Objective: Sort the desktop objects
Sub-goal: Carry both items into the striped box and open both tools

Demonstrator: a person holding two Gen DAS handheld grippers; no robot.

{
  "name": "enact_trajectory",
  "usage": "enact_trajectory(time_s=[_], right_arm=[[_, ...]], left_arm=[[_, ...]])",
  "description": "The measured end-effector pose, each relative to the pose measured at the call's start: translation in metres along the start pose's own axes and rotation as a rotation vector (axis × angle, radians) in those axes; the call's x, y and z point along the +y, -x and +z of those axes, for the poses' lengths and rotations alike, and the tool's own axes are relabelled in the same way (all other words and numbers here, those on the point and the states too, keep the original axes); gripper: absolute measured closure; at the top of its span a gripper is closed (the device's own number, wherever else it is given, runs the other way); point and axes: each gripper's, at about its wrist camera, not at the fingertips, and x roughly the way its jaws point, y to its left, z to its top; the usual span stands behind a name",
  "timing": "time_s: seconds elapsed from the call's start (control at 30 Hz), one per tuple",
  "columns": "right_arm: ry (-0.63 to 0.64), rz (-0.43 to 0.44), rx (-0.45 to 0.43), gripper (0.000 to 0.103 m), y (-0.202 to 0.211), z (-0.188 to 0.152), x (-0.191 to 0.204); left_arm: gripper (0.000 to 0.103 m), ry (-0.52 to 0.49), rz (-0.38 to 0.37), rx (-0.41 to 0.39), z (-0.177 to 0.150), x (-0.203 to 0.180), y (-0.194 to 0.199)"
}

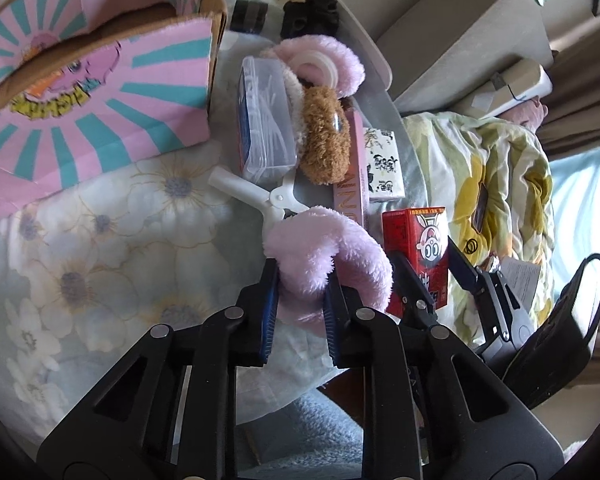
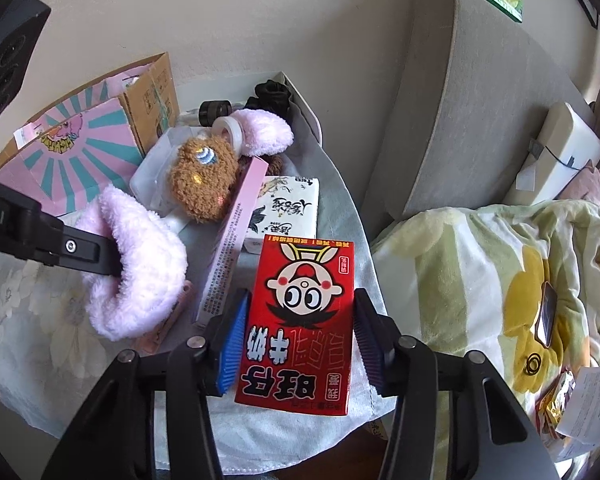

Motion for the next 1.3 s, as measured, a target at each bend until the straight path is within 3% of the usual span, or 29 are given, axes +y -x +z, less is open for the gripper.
enact_trajectory(time_s=[0.27, 0.5, 0.73, 0.9, 1.07, 1.3], right_arm=[[0.006, -0.007, -0.007, 0.057, 0.019, 0.011, 0.006], [0.105, 0.024, -0.082, 0.057, 0.063, 0.050, 0.033], [0.160, 0.172, -0.189, 0.057, 0.092, 0.112, 0.082], [0.196, 0.280, -0.213, 0.057, 0.086, 0.159, 0.121], [0.254, 0.331, -0.171, 0.056, 0.051, 0.198, 0.162], [0.274, 0.330, -0.026, 0.056, -0.028, 0.216, 0.197]], left_arm=[[0.085, -0.018, 0.006, -0.095, -0.003, 0.006, 0.039], [0.085, 0.014, 0.062, -0.210, -0.010, 0.036, 0.100], [0.085, 0.115, 0.151, -0.375, -0.003, 0.102, 0.178], [0.085, 0.136, 0.237, -0.458, 0.021, 0.142, 0.208], [0.085, 0.161, 0.281, -0.445, 0.051, 0.182, 0.201], [0.085, 0.176, 0.349, -0.327, 0.086, 0.228, 0.141]])
